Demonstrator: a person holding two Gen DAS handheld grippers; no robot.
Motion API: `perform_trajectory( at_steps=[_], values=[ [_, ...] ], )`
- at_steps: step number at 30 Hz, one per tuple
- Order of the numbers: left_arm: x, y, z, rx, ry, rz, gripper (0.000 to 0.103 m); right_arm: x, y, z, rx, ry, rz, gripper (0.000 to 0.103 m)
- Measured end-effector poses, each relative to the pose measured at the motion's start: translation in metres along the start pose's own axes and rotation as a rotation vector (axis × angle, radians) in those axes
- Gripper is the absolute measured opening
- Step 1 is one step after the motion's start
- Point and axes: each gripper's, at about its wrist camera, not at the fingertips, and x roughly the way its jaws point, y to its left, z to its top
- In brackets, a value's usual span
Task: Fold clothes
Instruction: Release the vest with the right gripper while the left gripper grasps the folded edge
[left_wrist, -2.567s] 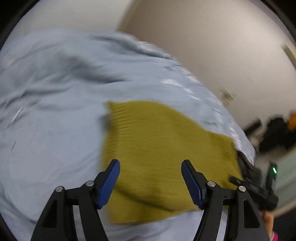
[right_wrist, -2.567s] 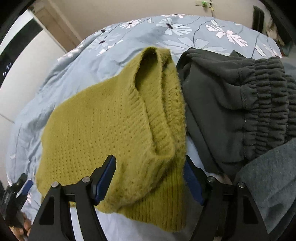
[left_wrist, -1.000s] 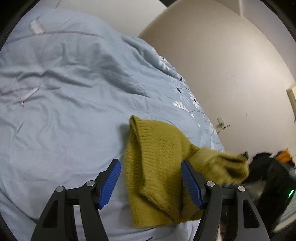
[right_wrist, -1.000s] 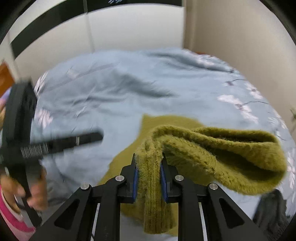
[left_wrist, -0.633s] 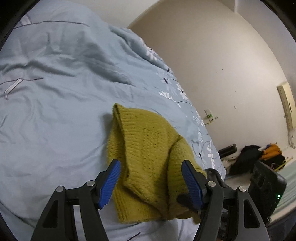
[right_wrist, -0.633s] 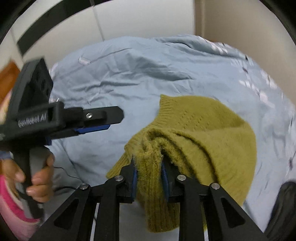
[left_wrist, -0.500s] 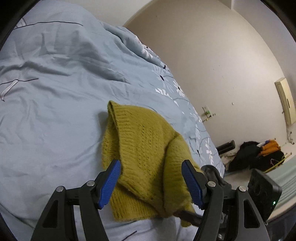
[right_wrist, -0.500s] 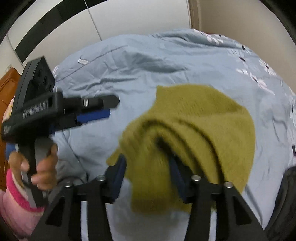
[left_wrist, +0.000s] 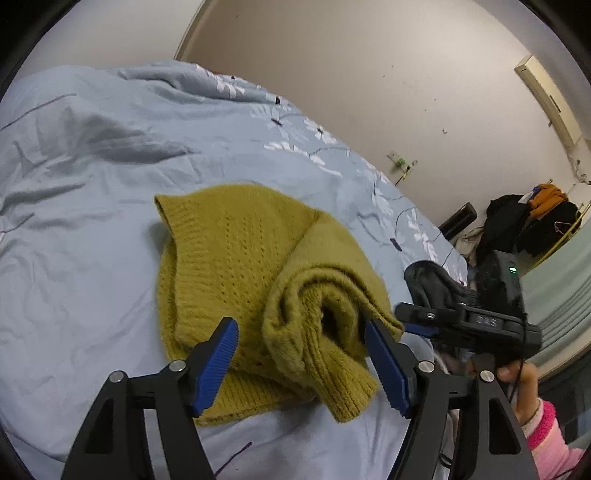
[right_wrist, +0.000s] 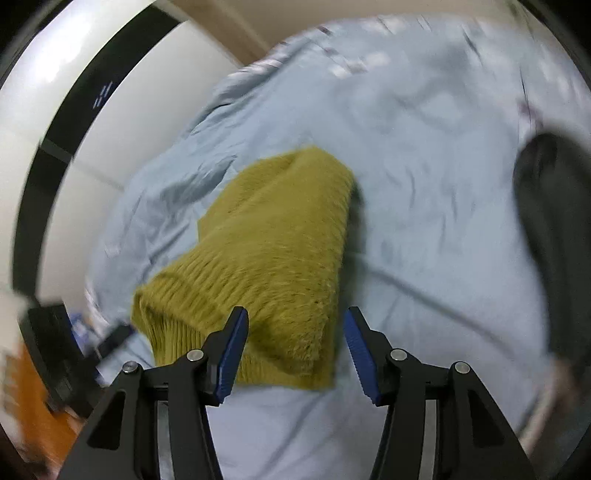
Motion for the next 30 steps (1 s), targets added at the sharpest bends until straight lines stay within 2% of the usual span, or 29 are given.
perform_trajectory(
  at_steps=[3, 4, 5, 8, 9, 10, 11, 12, 13, 15, 17, 21, 23, 27, 30],
  values=[
    [0.007, 0.002, -0.002, -0.014, 0.02, 0.025, 0.072, 0.015, -0.01, 0.0, 0.055, 0.038, 0.031, 0.055],
    [0.009, 0.004, -0.003, -0.016, 0.027, 0.037, 0.066, 0.018, -0.011, 0.0, 0.063, 0.049, 0.043, 0.055],
    [0.011, 0.005, -0.003, -0.018, 0.033, 0.049, 0.052, 0.021, -0.012, -0.001, 0.072, 0.06, 0.056, 0.055],
    [0.015, 0.016, -0.006, -0.057, 0.054, 0.028, 0.032, 0.024, -0.015, -0.004, 0.089, 0.084, 0.087, 0.055],
    [0.016, 0.019, -0.007, -0.068, 0.056, 0.016, 0.029, 0.026, -0.016, -0.005, 0.104, 0.091, 0.095, 0.055],
    [0.017, 0.021, -0.007, -0.078, 0.058, 0.004, 0.028, 0.028, -0.019, -0.007, 0.129, 0.101, 0.107, 0.055],
    [0.016, 0.023, -0.007, -0.082, 0.055, -0.007, 0.027, 0.03, -0.023, -0.008, 0.157, 0.11, 0.12, 0.05],
    [0.016, 0.024, -0.007, -0.081, 0.054, -0.014, 0.027, 0.032, -0.024, -0.009, 0.175, 0.115, 0.131, 0.042],
    [0.015, 0.025, -0.007, -0.08, 0.053, -0.017, 0.026, 0.032, -0.024, -0.009, 0.182, 0.116, 0.139, 0.024],
    [0.013, 0.029, -0.007, -0.083, 0.049, -0.021, 0.026, 0.026, -0.013, -0.003, 0.159, 0.098, 0.139, 0.017],
    [0.012, 0.033, -0.007, -0.097, 0.046, -0.03, 0.026, 0.011, 0.009, 0.012, 0.095, 0.056, 0.134, 0.016],
    [0.013, 0.042, -0.007, -0.138, 0.052, -0.071, 0.026, -0.022, 0.079, 0.064, -0.088, -0.046, 0.118, 0.015],
    [0.013, 0.047, -0.007, -0.154, 0.055, -0.078, 0.026, -0.022, 0.112, 0.089, -0.153, -0.053, 0.103, 0.015],
    [0.012, 0.057, -0.008, -0.186, 0.056, -0.081, 0.026, 0.024, 0.156, 0.126, -0.202, -0.003, 0.088, 0.014],
    [0.014, 0.067, -0.01, -0.22, 0.062, -0.089, 0.026, 0.059, 0.162, 0.129, -0.212, 0.041, 0.083, 0.014]
  ],
)
